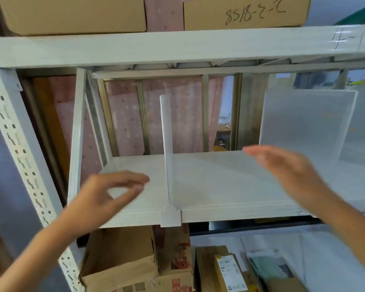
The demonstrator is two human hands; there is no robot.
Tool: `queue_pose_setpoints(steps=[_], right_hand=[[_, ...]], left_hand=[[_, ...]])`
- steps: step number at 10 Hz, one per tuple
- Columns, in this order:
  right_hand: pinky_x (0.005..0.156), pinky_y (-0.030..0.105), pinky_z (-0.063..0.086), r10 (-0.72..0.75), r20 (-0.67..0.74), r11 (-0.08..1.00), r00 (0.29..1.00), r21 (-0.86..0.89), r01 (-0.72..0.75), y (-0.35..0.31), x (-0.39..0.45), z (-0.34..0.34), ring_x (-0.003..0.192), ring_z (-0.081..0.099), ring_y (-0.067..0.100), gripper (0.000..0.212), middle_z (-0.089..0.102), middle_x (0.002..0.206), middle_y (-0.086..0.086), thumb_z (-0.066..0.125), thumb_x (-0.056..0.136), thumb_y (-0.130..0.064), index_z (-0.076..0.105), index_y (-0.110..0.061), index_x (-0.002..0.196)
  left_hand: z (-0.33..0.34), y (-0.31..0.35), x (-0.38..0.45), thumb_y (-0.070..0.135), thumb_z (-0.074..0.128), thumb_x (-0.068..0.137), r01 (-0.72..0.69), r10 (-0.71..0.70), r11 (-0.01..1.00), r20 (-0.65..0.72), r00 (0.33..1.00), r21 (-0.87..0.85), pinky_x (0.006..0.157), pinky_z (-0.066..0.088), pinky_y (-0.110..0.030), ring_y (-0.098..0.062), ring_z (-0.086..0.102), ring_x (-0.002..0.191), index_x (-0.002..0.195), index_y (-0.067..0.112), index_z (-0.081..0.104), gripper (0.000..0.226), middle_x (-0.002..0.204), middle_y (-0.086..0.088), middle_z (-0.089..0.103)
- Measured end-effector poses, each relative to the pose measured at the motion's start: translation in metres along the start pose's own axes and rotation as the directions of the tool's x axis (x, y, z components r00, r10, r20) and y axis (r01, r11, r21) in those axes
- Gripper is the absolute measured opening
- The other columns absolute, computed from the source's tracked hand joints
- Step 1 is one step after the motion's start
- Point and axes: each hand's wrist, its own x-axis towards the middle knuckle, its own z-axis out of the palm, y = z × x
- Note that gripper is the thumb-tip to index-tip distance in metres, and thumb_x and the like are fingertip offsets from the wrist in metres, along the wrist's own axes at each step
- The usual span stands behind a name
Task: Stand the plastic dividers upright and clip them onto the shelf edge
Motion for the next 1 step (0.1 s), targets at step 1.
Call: queue_pose_setpoints(steps=[1], right_hand=[[0.092, 0.033, 0.053, -0.162, -0.106, 0.943, 0.981, 0.277, 0.185, -0.0598, 0.0029, -0.0464, 0.116, 0.065, 0.02, 0.042, 0.072, 0.121, -0.002, 0.048, 0.094, -0.051, 0.068, -0.022, 0.116]], left_hand=[[-0.0562, 0.0574, -0.008, 0.039, 0.064, 0.096, -0.045, 0.008, 0.98, -0.187, 0.982, -0.193, 0.083, 0.057, -0.021, -0.005, 0.072, 0.097, 0.109, 0.021, 0.076, 0.026, 0.105, 0.011, 0.077]])
